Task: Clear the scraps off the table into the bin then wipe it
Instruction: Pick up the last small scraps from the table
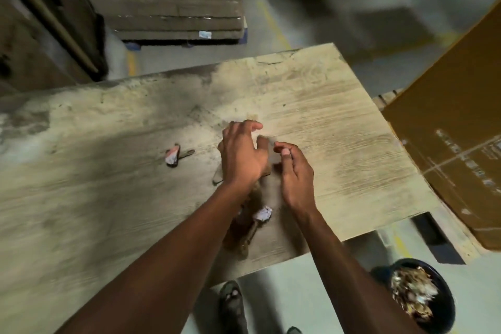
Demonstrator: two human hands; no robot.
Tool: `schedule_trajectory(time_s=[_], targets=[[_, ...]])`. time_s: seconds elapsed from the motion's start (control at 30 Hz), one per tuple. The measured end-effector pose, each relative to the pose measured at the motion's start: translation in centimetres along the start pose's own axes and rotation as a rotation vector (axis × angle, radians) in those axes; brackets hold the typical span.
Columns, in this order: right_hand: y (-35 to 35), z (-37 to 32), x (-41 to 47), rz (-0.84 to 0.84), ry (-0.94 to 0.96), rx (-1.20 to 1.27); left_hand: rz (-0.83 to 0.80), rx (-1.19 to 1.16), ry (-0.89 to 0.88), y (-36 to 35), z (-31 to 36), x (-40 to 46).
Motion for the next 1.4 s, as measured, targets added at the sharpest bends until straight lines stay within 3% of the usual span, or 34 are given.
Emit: schedule_trajectory(time_s=[0.33, 0.47, 0.63, 0.97, 1.2, 1.4], targets=[[-1.4, 0.9, -5.6, -0.139, 0.096, -0.163, -0.015, 0.179, -0.014, 4.8, -4.8, -8.3], [-0.9, 1.4, -6.4, -0.09, 0.086, -0.166, 0.013, 0.238, -0.143, 5.2, -5.5, -12.7], [-0.8, 1.9, -6.6, 0.001, 0.074, -0.15, -0.082, 0.404, -0.246, 3.4, -7.8, -16.3], [-1.6, 2.6, -6.3, 0.039, 0.097, -0.216, -0.059, 0.56, -0.215, 0.6, -7.0, -9.6], [-3.9, 1.7, -3.8, 0.03, 0.047, -0.466, -0.053, 0.543, -0.21, 0.1, -6.7, -3.7], [-5.3, 1.1, 0.2, 0.005, 0.024, -0.633, 0.024, 0.532, -0.155, 3.1, -7.6, -4.4]])
Point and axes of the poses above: each hand's wrist, its own x-axis towards the middle knuckle, its own y-axis out of the back of the hand, z = x × y, the point moved 1 cm from there along x, towards the middle knuckle, and after that the axes turned 7 degrees about -x, right-handed, at the moved point
